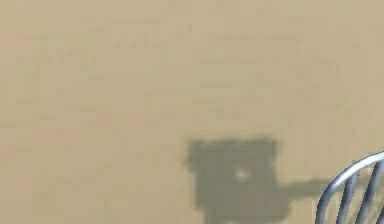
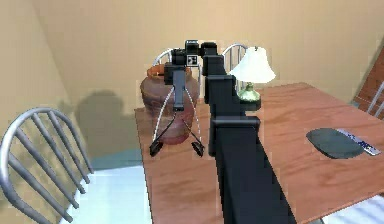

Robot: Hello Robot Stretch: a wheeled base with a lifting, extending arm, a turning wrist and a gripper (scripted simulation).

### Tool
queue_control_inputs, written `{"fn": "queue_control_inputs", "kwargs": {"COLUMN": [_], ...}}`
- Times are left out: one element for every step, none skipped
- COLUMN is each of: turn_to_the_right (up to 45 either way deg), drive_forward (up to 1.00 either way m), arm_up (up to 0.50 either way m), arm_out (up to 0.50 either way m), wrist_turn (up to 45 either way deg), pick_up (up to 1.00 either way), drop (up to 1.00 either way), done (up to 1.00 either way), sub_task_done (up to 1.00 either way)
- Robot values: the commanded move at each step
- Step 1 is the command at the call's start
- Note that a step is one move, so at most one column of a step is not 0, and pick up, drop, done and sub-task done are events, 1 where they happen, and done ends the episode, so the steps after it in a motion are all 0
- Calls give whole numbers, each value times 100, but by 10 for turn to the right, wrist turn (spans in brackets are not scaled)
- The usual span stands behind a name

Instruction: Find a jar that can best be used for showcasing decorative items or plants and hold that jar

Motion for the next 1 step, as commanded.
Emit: {"fn": "queue_control_inputs", "kwargs": {"turn_to_the_right": [0], "drive_forward": [0], "arm_up": [0], "arm_out": [0], "wrist_turn": [450], "pick_up": [0], "drop": [0], "done": [0], "sub_task_done": [0]}}
